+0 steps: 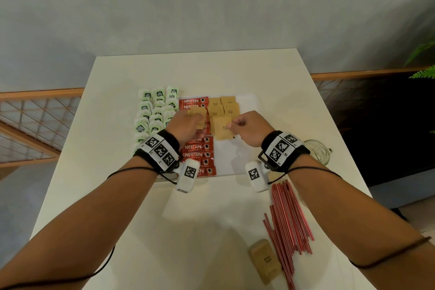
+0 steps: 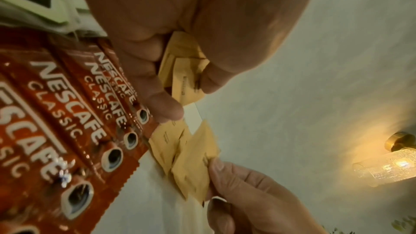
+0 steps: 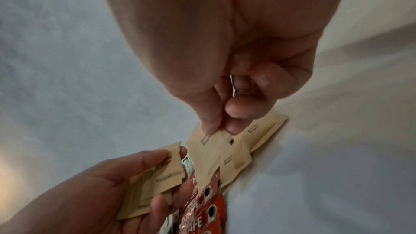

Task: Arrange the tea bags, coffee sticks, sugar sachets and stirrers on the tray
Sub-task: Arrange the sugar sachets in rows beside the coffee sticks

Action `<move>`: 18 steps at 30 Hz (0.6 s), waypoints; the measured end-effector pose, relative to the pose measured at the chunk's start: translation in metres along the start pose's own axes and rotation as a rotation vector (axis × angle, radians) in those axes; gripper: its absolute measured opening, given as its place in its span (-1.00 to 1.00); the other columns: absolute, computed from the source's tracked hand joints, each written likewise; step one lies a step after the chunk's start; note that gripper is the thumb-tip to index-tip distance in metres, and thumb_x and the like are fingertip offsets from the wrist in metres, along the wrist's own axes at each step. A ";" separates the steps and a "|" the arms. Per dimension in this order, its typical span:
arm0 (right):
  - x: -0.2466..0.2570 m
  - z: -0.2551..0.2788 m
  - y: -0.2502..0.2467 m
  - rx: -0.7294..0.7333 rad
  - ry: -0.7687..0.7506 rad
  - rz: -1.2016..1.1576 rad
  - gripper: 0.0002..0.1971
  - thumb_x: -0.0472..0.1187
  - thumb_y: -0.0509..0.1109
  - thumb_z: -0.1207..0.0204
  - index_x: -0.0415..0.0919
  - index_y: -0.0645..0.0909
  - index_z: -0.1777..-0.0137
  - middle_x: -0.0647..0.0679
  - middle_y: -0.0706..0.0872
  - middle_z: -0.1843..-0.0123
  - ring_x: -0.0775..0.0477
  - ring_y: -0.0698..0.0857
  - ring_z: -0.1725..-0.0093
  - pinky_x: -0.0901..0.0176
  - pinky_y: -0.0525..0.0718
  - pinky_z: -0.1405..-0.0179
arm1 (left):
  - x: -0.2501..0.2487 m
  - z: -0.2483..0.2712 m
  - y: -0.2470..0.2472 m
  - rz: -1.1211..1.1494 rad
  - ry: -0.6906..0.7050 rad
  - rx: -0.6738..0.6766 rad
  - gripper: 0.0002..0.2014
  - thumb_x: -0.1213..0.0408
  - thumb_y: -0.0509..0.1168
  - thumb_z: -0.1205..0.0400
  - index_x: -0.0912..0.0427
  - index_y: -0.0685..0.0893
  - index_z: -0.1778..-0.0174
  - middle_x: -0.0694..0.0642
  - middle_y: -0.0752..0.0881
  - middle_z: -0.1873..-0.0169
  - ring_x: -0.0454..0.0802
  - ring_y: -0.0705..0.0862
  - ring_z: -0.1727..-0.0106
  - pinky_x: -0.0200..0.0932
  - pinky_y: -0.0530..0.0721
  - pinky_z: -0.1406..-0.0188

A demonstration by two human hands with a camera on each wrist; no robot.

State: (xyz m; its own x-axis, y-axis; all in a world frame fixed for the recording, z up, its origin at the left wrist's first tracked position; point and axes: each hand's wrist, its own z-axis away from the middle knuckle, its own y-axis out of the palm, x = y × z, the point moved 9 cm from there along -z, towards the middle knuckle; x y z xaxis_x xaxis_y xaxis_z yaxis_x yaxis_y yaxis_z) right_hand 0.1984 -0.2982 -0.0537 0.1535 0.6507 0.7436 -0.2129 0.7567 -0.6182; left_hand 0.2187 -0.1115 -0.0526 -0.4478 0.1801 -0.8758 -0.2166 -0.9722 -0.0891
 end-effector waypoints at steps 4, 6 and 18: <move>-0.010 0.001 0.012 0.058 0.082 0.022 -0.58 -0.07 0.41 -0.68 -0.48 0.71 0.21 -0.17 0.50 0.37 -0.07 0.50 0.37 0.20 0.48 0.32 | 0.007 -0.006 -0.011 0.045 -0.053 -0.063 -0.72 0.30 0.27 -0.73 0.28 0.56 -0.35 0.31 0.66 -0.25 0.14 0.77 0.14 -0.16 0.77 0.43; -0.010 0.001 0.016 0.059 0.102 0.043 -0.59 -0.09 0.41 -0.68 -0.47 0.73 0.22 -0.11 0.48 0.44 -0.04 0.46 0.42 0.23 0.43 0.37 | 0.007 -0.007 -0.012 0.036 -0.047 -0.068 -0.68 0.34 0.27 -0.72 0.32 0.55 -0.39 0.35 0.69 -0.26 0.13 0.79 0.15 -0.15 0.78 0.41; -0.015 -0.010 0.023 0.039 0.222 0.187 -0.67 -0.05 0.50 -0.57 -0.38 0.79 0.14 -0.07 0.69 0.36 -0.07 0.66 0.33 0.07 0.71 0.19 | -0.002 -0.003 -0.013 -0.204 0.110 -0.043 -0.89 0.41 0.34 -0.67 0.27 0.77 -0.04 0.24 0.84 0.13 -0.11 0.76 0.41 -0.28 0.70 0.49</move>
State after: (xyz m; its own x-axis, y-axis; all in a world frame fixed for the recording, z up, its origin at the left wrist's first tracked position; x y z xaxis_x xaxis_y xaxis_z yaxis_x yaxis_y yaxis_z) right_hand 0.2004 -0.2901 -0.0815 0.3152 0.7796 0.5413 -0.2934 0.6224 -0.7256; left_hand 0.2245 -0.0998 -0.0512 -0.3005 0.3581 -0.8840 -0.2544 -0.9234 -0.2876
